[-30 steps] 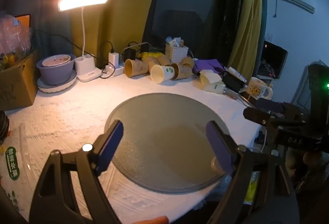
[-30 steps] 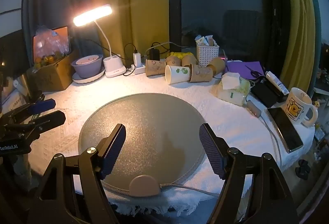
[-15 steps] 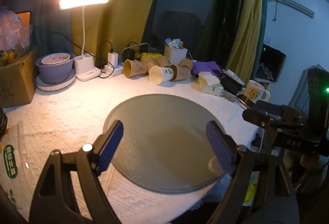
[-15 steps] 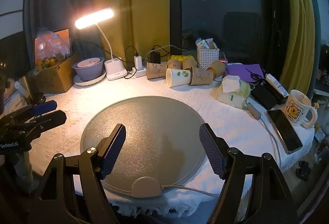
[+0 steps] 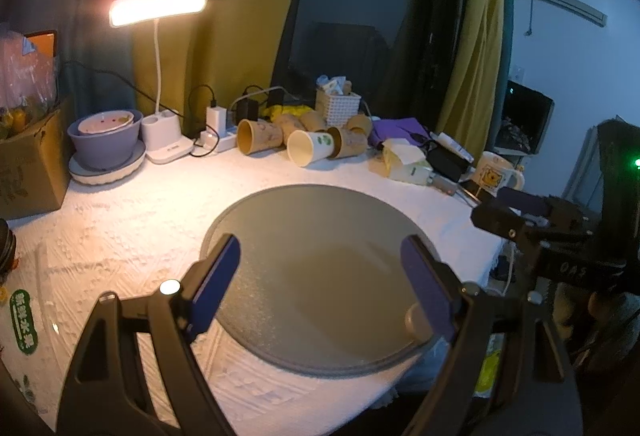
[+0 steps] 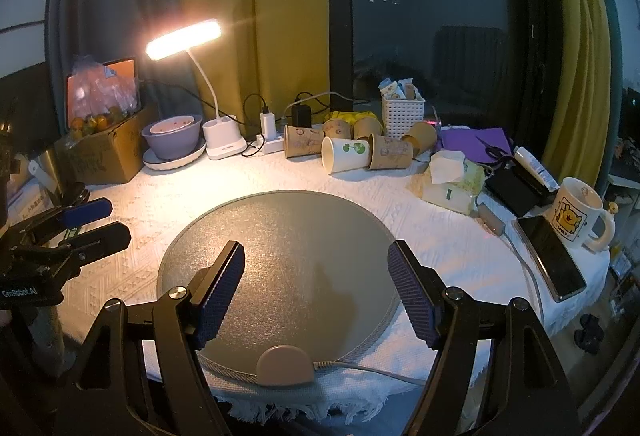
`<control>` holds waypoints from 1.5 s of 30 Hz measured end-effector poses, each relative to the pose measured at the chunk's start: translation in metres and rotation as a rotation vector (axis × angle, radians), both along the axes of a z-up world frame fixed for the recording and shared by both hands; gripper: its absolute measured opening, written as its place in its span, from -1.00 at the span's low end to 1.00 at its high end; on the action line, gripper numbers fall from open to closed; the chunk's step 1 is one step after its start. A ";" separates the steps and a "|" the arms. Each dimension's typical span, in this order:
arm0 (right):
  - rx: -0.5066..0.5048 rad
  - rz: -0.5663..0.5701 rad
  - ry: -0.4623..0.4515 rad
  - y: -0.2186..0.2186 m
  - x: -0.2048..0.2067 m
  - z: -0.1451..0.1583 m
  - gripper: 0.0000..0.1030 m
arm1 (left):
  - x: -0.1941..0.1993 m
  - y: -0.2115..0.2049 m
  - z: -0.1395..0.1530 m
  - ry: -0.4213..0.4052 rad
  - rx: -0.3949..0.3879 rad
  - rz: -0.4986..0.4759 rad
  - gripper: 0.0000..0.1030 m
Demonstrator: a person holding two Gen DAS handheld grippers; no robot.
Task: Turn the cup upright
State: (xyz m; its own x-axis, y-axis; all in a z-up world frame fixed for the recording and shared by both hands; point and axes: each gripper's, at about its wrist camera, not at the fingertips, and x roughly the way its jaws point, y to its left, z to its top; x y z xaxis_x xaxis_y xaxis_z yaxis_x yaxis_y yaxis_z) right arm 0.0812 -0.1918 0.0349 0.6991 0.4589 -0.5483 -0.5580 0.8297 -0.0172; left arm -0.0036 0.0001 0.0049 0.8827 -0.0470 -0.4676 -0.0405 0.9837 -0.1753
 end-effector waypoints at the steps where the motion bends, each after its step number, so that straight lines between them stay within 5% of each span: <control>1: 0.001 0.000 0.000 -0.001 0.000 -0.001 0.48 | 0.000 0.000 0.000 -0.001 0.002 -0.002 0.63; 45: 0.019 0.003 -0.020 -0.003 -0.001 0.009 0.48 | -0.002 -0.003 0.009 -0.030 0.008 -0.012 0.63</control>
State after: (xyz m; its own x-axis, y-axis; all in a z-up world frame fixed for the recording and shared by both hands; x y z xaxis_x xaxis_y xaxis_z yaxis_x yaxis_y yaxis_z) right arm 0.0802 -0.1948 0.0440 0.7088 0.4709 -0.5251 -0.5598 0.8285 -0.0127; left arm -0.0053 -0.0030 0.0138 0.8959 -0.0544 -0.4410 -0.0232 0.9854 -0.1688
